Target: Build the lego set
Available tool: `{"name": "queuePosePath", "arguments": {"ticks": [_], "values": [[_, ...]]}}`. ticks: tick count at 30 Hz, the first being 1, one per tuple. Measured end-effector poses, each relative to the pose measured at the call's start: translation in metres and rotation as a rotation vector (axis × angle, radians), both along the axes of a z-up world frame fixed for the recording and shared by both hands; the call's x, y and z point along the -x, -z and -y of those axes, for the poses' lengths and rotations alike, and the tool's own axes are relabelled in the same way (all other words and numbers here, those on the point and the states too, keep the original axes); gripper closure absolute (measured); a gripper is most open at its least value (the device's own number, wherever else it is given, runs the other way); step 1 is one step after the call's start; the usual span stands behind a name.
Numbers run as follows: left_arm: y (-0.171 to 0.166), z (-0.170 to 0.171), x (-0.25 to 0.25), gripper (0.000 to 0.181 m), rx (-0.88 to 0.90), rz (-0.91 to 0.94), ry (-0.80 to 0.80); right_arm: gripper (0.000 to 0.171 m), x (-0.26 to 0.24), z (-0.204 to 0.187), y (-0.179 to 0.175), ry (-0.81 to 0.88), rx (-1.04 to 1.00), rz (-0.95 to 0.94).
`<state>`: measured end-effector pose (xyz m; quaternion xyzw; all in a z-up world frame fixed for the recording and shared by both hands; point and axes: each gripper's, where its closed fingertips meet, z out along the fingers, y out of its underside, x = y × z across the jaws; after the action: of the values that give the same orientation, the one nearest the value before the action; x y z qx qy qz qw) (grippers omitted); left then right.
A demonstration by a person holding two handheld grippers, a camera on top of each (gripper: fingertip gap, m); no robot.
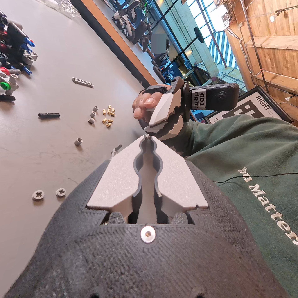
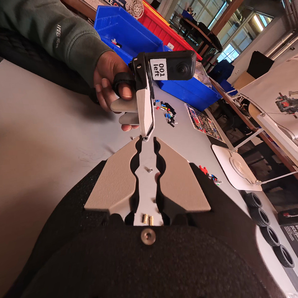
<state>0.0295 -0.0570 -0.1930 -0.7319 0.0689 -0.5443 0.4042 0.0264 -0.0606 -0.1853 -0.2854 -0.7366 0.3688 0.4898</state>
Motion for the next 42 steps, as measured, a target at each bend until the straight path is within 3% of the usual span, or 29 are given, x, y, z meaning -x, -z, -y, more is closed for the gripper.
{"name": "queuePosePath", "arguments": {"ticks": [22,25,32,42], "values": [[0.005,0.003,-0.008,0.177,0.031,0.002,0.042,0.168,-0.003,0.006,0.014,-0.047,0.06,0.101],[0.009,0.001,-0.002,0.164,-0.054,-0.145,0.011,0.168,-0.007,-0.006,0.019,-0.02,0.087,0.177],[0.053,-0.002,0.004,0.161,-0.191,-0.691,0.01,0.168,-0.017,-0.021,0.037,0.027,0.174,0.345],[0.065,-0.005,-0.003,0.162,-0.247,-0.844,0.032,0.168,-0.017,-0.02,0.056,0.051,0.215,0.447]]}}
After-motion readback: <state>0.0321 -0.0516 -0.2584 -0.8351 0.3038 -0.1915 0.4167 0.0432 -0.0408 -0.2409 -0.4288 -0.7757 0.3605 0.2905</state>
